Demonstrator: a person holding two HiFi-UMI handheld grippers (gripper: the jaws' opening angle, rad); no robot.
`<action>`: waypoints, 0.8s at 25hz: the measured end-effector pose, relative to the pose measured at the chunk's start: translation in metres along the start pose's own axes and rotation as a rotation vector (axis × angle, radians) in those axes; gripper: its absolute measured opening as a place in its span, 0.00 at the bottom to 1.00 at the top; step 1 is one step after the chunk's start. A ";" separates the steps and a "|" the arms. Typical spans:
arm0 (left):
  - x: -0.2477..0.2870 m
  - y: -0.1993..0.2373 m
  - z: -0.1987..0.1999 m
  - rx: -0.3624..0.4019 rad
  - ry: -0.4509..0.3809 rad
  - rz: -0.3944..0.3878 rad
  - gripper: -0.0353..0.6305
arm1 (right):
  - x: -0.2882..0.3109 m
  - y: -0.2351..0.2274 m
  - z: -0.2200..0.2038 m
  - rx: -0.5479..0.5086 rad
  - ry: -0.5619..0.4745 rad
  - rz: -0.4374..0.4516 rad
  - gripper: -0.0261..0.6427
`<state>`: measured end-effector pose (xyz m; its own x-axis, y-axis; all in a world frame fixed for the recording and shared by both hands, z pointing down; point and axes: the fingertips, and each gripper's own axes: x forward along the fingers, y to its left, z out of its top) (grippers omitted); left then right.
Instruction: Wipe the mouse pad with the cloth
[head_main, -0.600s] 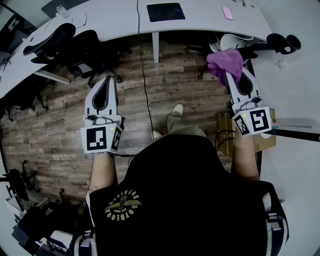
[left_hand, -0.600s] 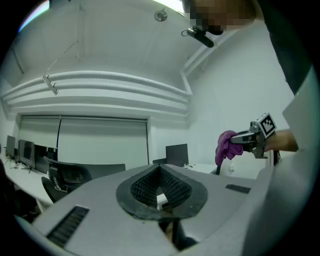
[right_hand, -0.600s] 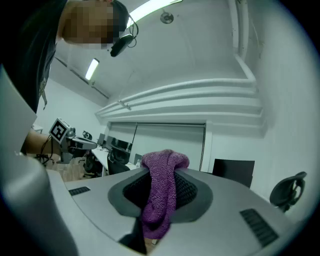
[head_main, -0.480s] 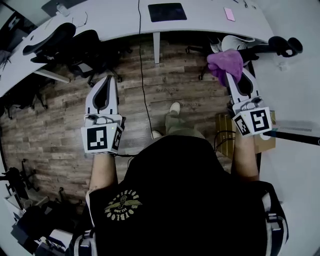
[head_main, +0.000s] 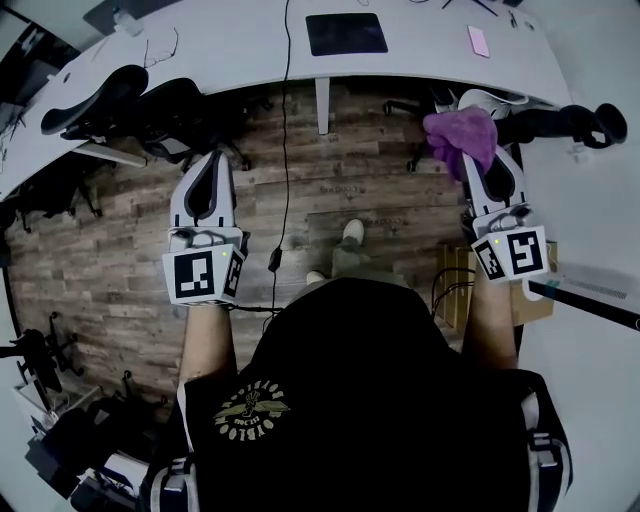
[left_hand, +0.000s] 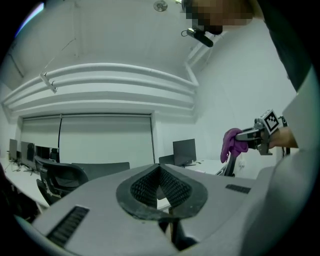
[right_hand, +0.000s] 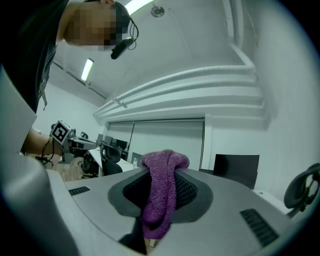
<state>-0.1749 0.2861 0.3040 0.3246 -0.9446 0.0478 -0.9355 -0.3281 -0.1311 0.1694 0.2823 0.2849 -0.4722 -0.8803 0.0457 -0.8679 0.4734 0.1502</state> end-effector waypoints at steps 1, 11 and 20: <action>0.009 0.000 0.001 -0.001 -0.001 0.000 0.06 | 0.005 -0.007 -0.001 0.002 0.000 -0.004 0.17; 0.090 -0.003 0.020 0.014 -0.013 0.013 0.06 | 0.050 -0.073 -0.007 0.019 -0.010 -0.007 0.17; 0.137 -0.015 0.036 0.023 -0.030 0.058 0.06 | 0.079 -0.116 -0.015 0.044 -0.026 0.046 0.17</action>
<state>-0.1117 0.1618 0.2771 0.2748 -0.9615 0.0098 -0.9494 -0.2729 -0.1555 0.2350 0.1575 0.2856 -0.5149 -0.8568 0.0260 -0.8510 0.5146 0.1052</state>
